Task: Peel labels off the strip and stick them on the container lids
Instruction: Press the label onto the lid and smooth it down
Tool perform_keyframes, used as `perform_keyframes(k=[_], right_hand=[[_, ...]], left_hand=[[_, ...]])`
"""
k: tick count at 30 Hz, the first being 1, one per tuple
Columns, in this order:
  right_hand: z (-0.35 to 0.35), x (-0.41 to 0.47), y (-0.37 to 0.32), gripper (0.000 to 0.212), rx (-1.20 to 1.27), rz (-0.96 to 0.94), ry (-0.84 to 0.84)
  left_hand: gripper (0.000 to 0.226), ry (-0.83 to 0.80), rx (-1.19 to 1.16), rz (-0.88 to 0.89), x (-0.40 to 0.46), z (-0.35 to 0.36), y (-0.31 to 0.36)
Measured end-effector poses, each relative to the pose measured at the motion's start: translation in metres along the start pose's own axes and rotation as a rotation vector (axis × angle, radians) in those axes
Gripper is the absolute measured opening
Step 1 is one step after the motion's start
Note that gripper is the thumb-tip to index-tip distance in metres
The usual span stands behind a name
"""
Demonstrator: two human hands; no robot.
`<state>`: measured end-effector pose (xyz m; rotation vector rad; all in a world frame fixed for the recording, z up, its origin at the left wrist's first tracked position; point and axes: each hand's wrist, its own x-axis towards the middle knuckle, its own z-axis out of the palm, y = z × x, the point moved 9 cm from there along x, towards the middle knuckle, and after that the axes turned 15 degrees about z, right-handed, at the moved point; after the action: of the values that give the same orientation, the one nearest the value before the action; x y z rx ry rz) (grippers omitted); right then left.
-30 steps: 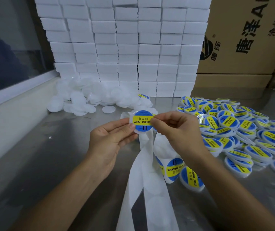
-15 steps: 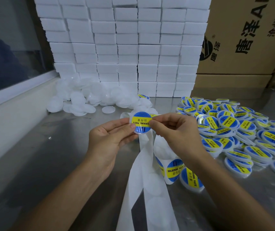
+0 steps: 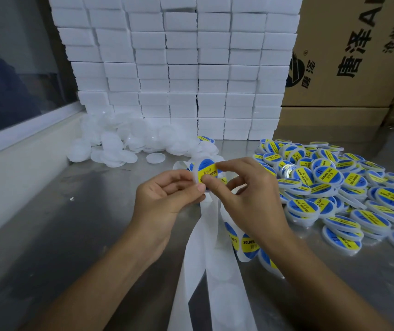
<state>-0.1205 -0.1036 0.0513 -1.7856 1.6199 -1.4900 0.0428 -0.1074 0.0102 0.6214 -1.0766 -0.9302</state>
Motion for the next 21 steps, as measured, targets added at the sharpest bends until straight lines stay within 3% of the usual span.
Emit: perform_keyframes(k=[4,7,13,17,20,21], right_hand=[[0.011,0.000,0.006,0.049,0.125,0.106,-0.158],[0.017,0.001,0.009,0.032,0.247,0.154,-0.232],[0.003,0.011,0.010,0.013,0.472,0.152,-0.195],[0.004,0.010,0.013,0.008,0.448,0.170,-0.207],[0.013,0.004,0.013,0.050,0.364,0.197,-0.237],[0.014,0.002,0.013,0.057,0.348,0.201,-0.232]], left_hand=[[0.020,-0.044,-0.082,-0.019,-0.001,0.005,-0.003],[0.014,-0.083,-0.115,-0.025,-0.001,0.009,-0.008],[0.023,-0.189,-0.078,-0.023,-0.005,0.019,-0.009],[0.021,-0.205,-0.005,-0.004,-0.004,0.018,-0.007],[0.005,-0.228,0.045,0.023,-0.004,0.018,-0.004],[0.011,-0.241,0.083,0.041,-0.004,0.017,-0.003]])
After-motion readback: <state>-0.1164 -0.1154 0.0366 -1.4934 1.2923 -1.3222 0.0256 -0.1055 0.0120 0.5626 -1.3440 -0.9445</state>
